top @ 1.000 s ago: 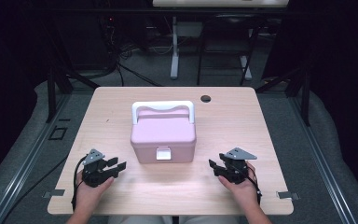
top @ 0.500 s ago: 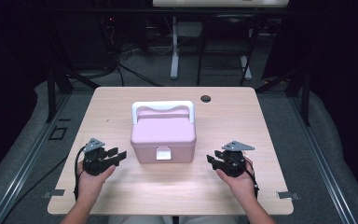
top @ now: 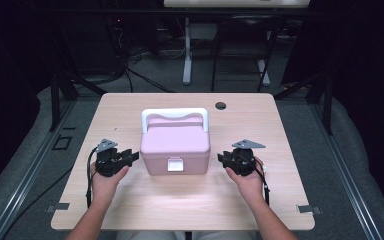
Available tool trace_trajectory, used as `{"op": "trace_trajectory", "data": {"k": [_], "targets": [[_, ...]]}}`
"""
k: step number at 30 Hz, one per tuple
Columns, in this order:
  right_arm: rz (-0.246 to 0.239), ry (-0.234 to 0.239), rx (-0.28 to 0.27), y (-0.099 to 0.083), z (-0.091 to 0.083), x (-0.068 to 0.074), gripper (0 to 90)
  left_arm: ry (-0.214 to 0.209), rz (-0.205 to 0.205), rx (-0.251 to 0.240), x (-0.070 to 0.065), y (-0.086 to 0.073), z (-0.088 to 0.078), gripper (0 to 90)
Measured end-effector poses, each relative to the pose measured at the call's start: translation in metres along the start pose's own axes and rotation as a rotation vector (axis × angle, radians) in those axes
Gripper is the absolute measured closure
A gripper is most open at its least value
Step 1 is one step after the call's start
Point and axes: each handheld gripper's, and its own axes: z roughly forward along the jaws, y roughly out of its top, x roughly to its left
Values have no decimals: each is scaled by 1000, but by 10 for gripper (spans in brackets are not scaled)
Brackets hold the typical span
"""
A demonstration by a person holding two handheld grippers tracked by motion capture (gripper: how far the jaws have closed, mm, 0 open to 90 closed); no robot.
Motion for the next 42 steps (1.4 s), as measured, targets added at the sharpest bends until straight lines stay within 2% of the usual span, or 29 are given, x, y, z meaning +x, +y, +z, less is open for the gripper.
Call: {"op": "trace_trajectory", "data": {"k": [5, 9, 13, 16, 17, 26, 37, 42], "targets": [[-5, 15, -23, 9, 11, 5, 691, -12, 26, 1, -1, 0, 11, 619], [-15, 10, -23, 11, 21, 7, 690, -36, 19, -8, -1, 0, 17, 621], [-11, 13, -28, 11, 27, 9, 687, -39, 7, -10, 0, -1, 19, 629], [-15, 13, -32, 12, 28, 10, 686, -40, 10, -17, 0, -1, 19, 629], [-26, 1, -41, 12, 29, 12, 684, -40, 11, -19, 0, -1, 19, 631], [-5, -5, -64, 10, 30, 14, 708, -35, 9, -32, -2, -3, 19, 666], [-18, -7, -79, 7, 29, 19, 806, -36, 9, -38, -6, -4, 19, 741], [-24, -7, -80, 6, 28, 23, 855, -33, 5, -33, -9, -3, 19, 802]]}}
